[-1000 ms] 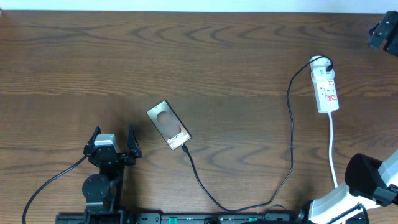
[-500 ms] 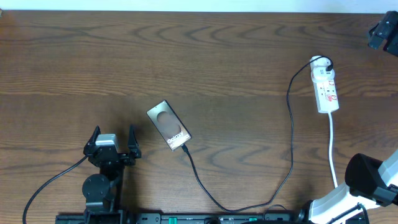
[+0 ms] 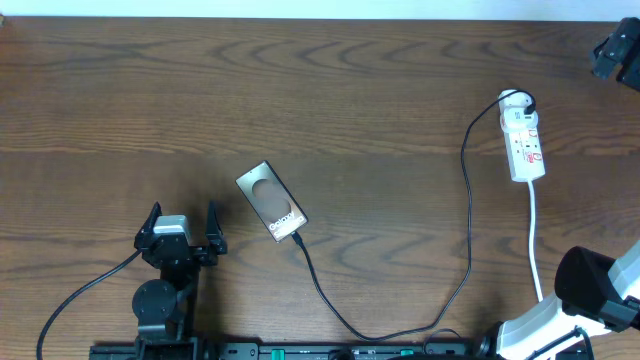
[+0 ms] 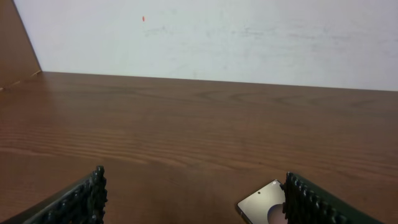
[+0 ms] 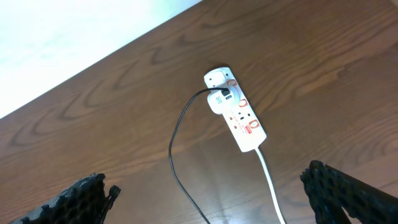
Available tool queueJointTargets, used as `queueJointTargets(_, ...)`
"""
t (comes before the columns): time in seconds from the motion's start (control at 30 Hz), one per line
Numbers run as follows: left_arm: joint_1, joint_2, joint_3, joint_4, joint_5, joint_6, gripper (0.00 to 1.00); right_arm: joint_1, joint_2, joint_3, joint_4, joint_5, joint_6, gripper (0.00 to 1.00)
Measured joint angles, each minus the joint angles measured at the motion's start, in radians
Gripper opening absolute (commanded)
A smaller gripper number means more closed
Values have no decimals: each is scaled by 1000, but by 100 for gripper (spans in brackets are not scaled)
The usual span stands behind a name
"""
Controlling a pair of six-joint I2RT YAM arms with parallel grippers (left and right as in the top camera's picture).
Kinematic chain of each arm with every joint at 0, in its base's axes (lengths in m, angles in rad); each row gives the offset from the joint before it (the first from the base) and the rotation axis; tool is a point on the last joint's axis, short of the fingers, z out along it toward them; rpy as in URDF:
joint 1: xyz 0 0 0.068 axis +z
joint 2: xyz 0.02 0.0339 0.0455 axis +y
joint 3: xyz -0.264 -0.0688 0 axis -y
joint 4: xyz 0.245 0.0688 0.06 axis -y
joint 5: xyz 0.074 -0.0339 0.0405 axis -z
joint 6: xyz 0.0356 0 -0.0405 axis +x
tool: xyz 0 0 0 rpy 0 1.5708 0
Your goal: Plug charger to phone and switch on socket
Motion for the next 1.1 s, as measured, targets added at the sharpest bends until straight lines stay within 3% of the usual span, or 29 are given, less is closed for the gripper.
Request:
queueJointTargets(0.9,0,0,0,0,0,0,87,0,0,-1,4,1,0,99)
queueJointTargets(1.1,0,0,0,0,0,0,87,2,-56,-106,62,9,0,99)
